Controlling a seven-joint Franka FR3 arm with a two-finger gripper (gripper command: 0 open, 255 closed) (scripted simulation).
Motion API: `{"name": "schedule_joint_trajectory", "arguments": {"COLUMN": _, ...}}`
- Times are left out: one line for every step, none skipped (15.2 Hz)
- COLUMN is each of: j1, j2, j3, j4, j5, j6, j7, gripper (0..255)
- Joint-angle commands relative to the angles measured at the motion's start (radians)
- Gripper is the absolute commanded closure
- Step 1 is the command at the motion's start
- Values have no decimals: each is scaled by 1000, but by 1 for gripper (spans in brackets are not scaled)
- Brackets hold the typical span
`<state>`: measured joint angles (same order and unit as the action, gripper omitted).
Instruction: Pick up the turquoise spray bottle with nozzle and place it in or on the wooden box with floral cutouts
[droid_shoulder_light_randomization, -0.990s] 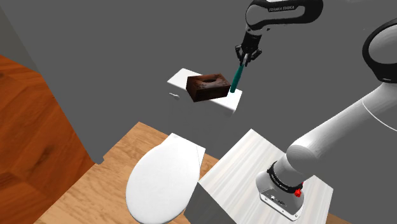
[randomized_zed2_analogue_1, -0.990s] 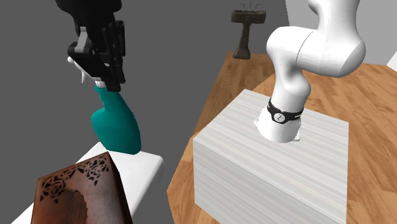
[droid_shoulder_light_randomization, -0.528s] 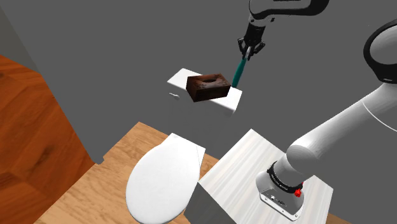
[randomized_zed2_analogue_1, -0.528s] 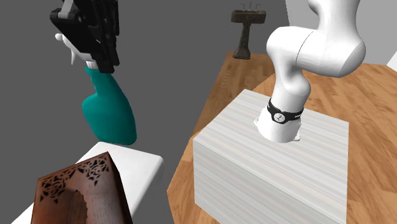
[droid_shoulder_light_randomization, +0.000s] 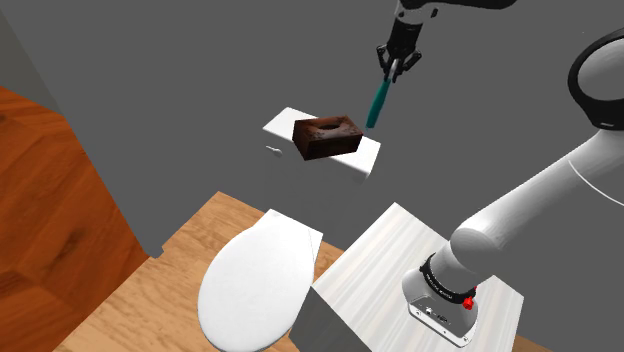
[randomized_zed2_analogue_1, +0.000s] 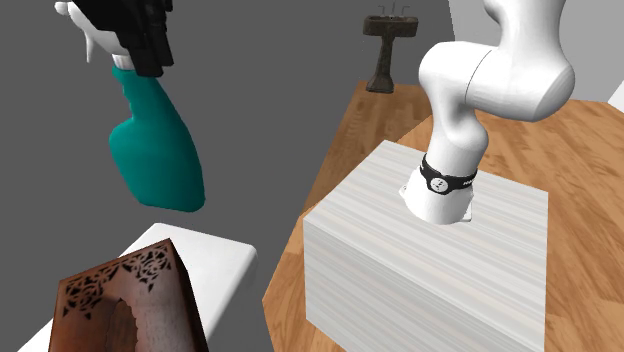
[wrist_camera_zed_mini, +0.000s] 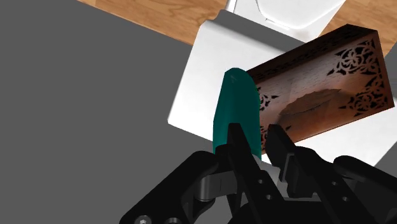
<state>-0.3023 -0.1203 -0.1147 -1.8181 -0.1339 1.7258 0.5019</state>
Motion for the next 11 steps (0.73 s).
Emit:
{"name": "schedule_joint_trajectory", "arguments": {"j1": 8, "j2": 47, "j3": 9, "j4": 83, "j5": 6, "j6": -38, "j7": 11, "gripper": 255}}
{"name": "schedule_joint_trajectory", "arguments": {"j1": 14, "j2": 78, "j3": 16, "j4": 136, "j5": 10, "j6": -61, "j7": 20, "gripper": 255}}
{"name": "schedule_joint_trajectory", "arguments": {"j1": 20, "j2": 111, "j3": 22, "j4": 191, "j5": 13, "j6": -85, "j7": 29, "gripper": 255}}
{"name": "schedule_joint_trajectory", "arguments": {"j1": 25, "j2": 145, "j3": 28, "j4": 250, "j5": 16, "j6": -111, "j7": 37, "gripper": 255}}
{"name": "schedule_joint_trajectory", "arguments": {"j1": 31, "j2": 181, "j3": 33, "j4": 311, "j5": 19, "j6": -138, "j7": 45, "gripper": 255}}
{"name": "schedule_joint_trajectory", "arguments": {"j1": 36, "j2": 219, "j3": 38, "j4": 376, "j5": 21, "j6": -166, "j7": 53, "gripper": 255}}
{"name": "schedule_joint_trajectory", "arguments": {"j1": 42, "j2": 259, "j3": 43, "j4": 446, "j5": 23, "j6": -197, "j7": 60, "gripper": 255}}
{"name": "schedule_joint_trajectory", "arguments": {"j1": 47, "j2": 302, "j3": 47, "j4": 522, "j5": 25, "j6": -231, "j7": 67, "gripper": 255}}
{"name": "schedule_joint_trajectory", "arguments": {"j1": 53, "j2": 350, "j3": 51, "j4": 606, "j5": 27, "j6": -268, "j7": 73, "gripper": 255}}
{"name": "schedule_joint_trajectory", "arguments": {"j1": 58, "j2": 403, "j3": 54, "j4": 700, "j5": 29, "j6": -309, "j7": 78, "gripper": 255}}
{"name": "schedule_joint_trajectory", "arguments": {"j1": 64, "j2": 465, "j3": 57, "j4": 809, "j5": 30, "j6": -358, "j7": 83, "gripper": 255}}
